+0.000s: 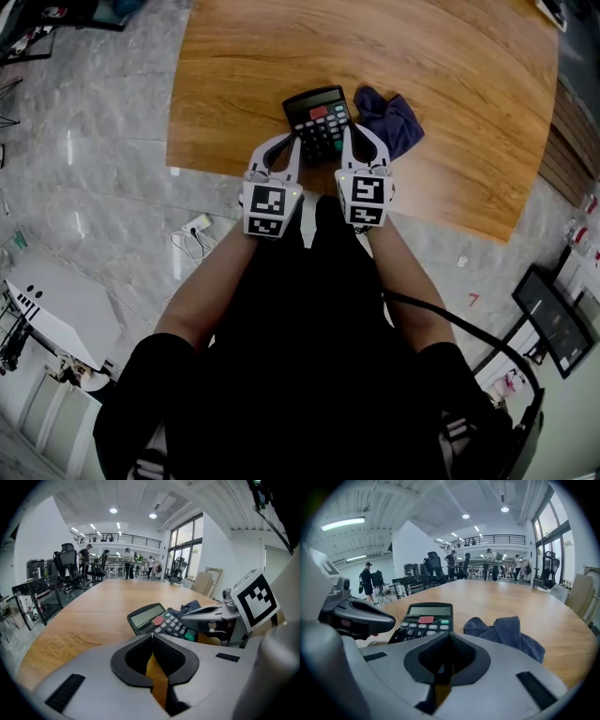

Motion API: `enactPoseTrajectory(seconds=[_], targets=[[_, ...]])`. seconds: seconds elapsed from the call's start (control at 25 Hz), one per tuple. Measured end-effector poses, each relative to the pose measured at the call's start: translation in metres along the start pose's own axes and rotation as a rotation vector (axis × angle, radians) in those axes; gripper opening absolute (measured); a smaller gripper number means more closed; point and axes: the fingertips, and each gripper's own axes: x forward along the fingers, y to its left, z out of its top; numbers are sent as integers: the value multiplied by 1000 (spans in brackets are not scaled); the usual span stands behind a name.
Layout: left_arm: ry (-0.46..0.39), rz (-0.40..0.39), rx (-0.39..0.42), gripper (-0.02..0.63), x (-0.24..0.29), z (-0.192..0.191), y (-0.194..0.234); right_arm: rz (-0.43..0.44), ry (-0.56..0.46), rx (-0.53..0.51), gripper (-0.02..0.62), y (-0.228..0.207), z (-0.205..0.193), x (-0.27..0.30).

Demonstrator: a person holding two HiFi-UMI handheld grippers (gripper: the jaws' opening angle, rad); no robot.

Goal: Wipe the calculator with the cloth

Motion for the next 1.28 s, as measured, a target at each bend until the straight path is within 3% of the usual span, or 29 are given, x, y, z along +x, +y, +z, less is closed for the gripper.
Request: enactPoseTrajectory(seconds=[0.08,0.36,0.76,0.96,1.12,1.28], targets=[[16,-28,-12,94,2,-4,-1,2,0,4,15,0,0,0],[45,-59,-86,166,6,-10,2,22,-13,27,15,-3,-1,1],[95,-208,-279,176,16,-10,1,50,-2,61,15,-4,-3,2],[79,-222,-378,176,15,-5,0,72,8,68,15,-3,-3,1],[132,-205,-372,167,21,-8,2,89,-14,43,15,-1,-1,-1],[29,-269,-519,166,20,12,3,100,-3,50,15,-4,-3,-2]])
